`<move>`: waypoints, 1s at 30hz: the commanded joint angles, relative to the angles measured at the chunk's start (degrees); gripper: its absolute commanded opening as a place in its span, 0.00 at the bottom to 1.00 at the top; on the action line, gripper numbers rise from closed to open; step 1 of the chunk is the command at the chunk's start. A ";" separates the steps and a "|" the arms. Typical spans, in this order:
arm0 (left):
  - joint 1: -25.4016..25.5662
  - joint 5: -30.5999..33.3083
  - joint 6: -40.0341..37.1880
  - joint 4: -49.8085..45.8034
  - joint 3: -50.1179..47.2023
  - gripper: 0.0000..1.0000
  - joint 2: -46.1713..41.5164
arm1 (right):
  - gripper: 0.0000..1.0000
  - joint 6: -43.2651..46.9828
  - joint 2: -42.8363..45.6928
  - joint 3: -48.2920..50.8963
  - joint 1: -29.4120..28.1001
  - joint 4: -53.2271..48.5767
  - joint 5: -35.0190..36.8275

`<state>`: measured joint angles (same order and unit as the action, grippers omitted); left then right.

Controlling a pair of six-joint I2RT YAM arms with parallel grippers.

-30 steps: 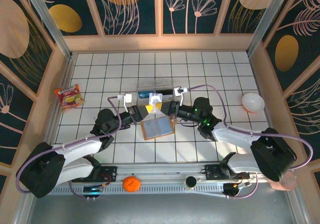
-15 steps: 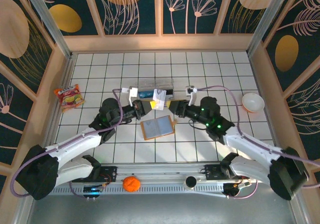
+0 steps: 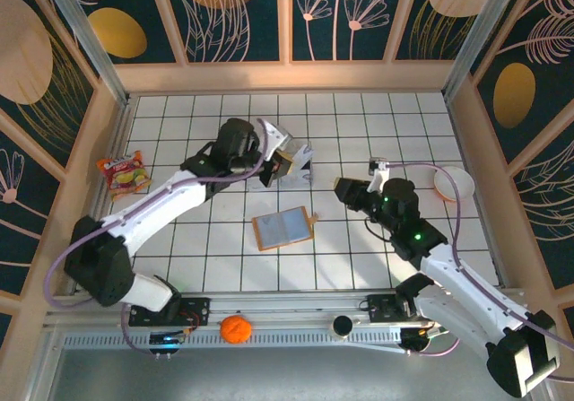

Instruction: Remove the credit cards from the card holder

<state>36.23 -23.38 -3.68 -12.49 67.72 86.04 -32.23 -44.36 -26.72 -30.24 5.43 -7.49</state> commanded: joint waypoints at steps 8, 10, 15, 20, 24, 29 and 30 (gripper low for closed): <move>0.33 4.07 -29.49 -14.20 10.71 0.00 10.89 | 0.34 -0.40 -0.04 1.85 5.11 -1.22 -2.24; 0.28 4.12 -31.57 -14.85 12.66 0.00 11.82 | 0.34 -0.13 -0.35 1.85 5.84 -1.50 -2.44; 0.53 7.05 -37.58 -20.93 19.27 0.00 18.46 | 0.34 0.06 -1.38 1.84 7.75 -1.87 -2.86; 0.51 11.26 -42.38 -24.49 22.46 0.00 22.32 | 0.34 -0.03 -2.63 2.10 9.04 -1.85 -3.06; 0.55 11.64 -44.59 -23.14 22.11 0.00 22.47 | 0.34 -0.38 -3.38 2.28 9.80 -1.74 -3.32; 0.65 10.22 -46.14 -22.66 22.16 0.00 24.01 | 0.34 -0.38 -4.16 2.02 10.50 -1.82 -3.32; 0.67 10.02 -46.18 -22.62 22.02 0.00 24.20 | 0.34 -0.38 -4.30 1.98 10.61 -1.80 -3.37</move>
<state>36.56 -12.58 -46.94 -33.87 88.84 108.77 -32.27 -48.36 -25.32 -20.25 3.53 -10.50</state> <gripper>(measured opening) 0.052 0.340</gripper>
